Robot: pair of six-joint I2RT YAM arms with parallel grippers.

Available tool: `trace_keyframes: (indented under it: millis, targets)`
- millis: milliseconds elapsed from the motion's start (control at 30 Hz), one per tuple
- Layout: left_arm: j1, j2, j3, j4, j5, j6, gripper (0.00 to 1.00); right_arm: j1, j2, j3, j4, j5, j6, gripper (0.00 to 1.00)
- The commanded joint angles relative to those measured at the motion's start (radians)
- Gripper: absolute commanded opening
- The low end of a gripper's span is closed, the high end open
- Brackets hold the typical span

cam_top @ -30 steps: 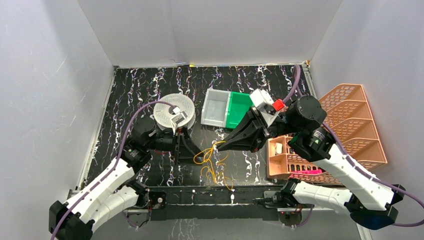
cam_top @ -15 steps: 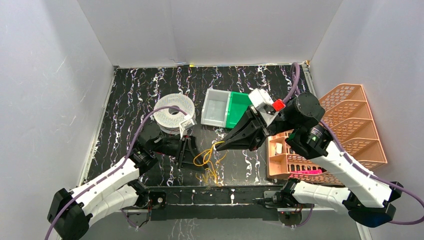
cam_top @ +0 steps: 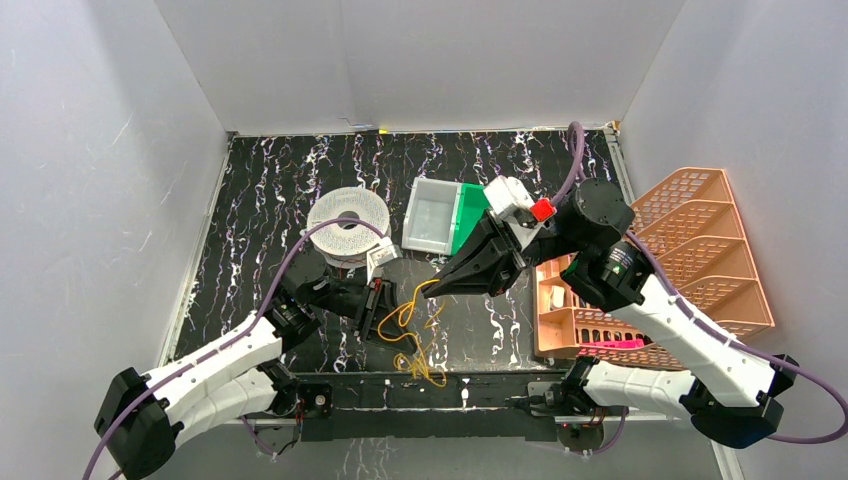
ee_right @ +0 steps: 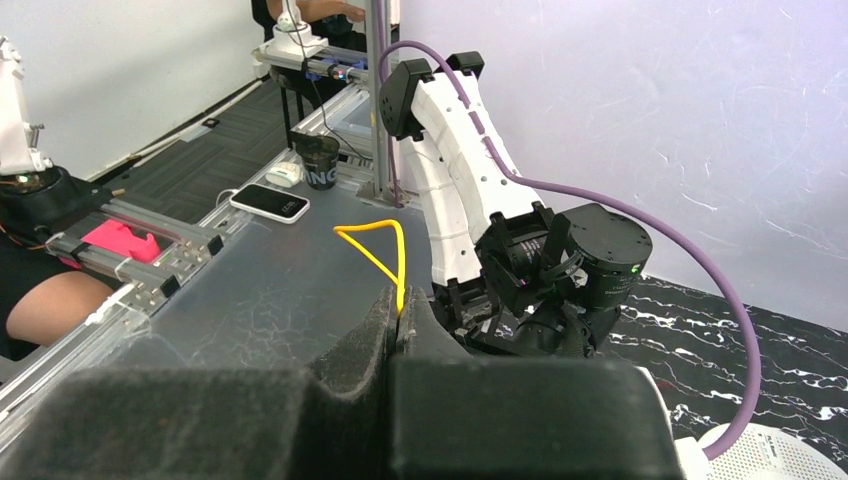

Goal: Wrap the cables

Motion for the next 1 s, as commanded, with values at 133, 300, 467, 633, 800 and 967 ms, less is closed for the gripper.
trace_keyframes:
  millis: [133,300,467,633,800,967]
  targets:
    - [-0.008,-0.034,0.072,-0.187,0.001,0.158,0.00,0.007,-0.076,-0.003,-0.030,0.073,-0.044,0.00]
    - [-0.008,-0.018,0.111,-0.291,-0.036,0.238,0.45,0.007,-0.092,0.008,-0.030,0.070,-0.037,0.00]
    - [-0.008,-0.003,0.116,-0.298,-0.056,0.254,0.79,0.006,-0.079,0.045,-0.051,0.066,-0.048,0.00]
    - [-0.008,0.002,0.133,-0.335,-0.088,0.283,0.88,0.007,-0.068,0.051,-0.048,0.059,-0.053,0.00]
    - [-0.007,0.025,0.125,-0.298,-0.058,0.265,0.88,0.007,-0.057,0.055,-0.059,0.084,-0.086,0.00]
    - [-0.008,0.031,0.121,-0.283,-0.025,0.259,0.85,0.007,-0.028,0.086,-0.104,0.097,-0.139,0.00]
